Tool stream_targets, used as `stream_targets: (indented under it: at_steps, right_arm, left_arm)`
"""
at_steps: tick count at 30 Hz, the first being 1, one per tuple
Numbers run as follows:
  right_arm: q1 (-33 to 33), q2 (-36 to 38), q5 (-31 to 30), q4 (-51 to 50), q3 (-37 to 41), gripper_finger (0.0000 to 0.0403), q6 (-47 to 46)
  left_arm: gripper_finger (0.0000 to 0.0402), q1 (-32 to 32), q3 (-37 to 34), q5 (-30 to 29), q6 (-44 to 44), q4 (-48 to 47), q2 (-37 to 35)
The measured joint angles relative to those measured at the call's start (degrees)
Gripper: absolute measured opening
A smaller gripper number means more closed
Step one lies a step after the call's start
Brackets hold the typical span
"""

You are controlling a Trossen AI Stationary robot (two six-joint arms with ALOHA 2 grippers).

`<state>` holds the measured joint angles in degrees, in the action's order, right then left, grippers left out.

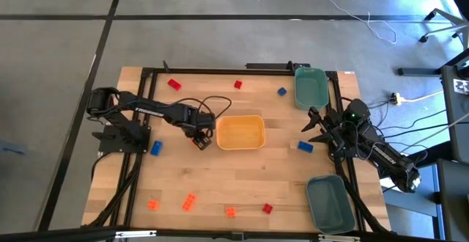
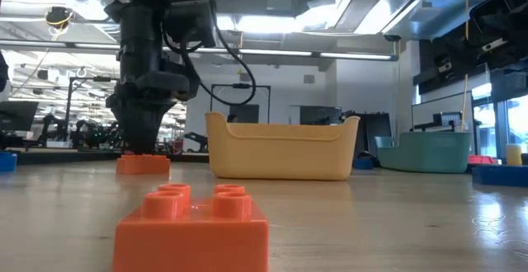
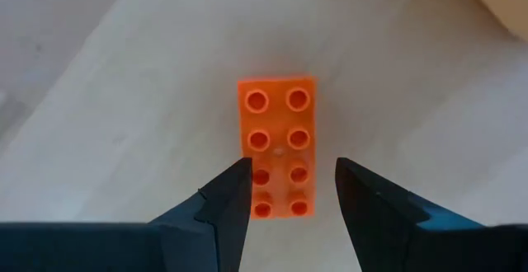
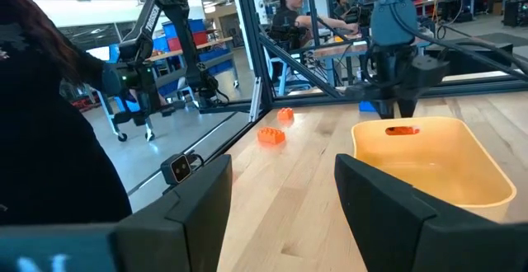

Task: Sort & place blocks by color
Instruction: Put the orange game piece into the yellow bin

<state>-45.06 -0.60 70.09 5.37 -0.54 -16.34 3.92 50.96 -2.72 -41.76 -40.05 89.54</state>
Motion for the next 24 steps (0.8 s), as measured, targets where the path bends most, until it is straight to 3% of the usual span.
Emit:
stream_targets:
  at_steps: [15,24]
  right_arm:
    - [-0.02,0.0,-0.02,0.0,0.0,0.0218,-0.37]
    - [-0.02,0.0,-0.02,0.0,0.0,0.0218,-0.15]
  left_arm:
    - [0.0169,0.0,0.0,-2.75,2.18,0.24,0.0]
    - [0.0169,0.07,0.0,-2.97,7.79,0.22,0.5]
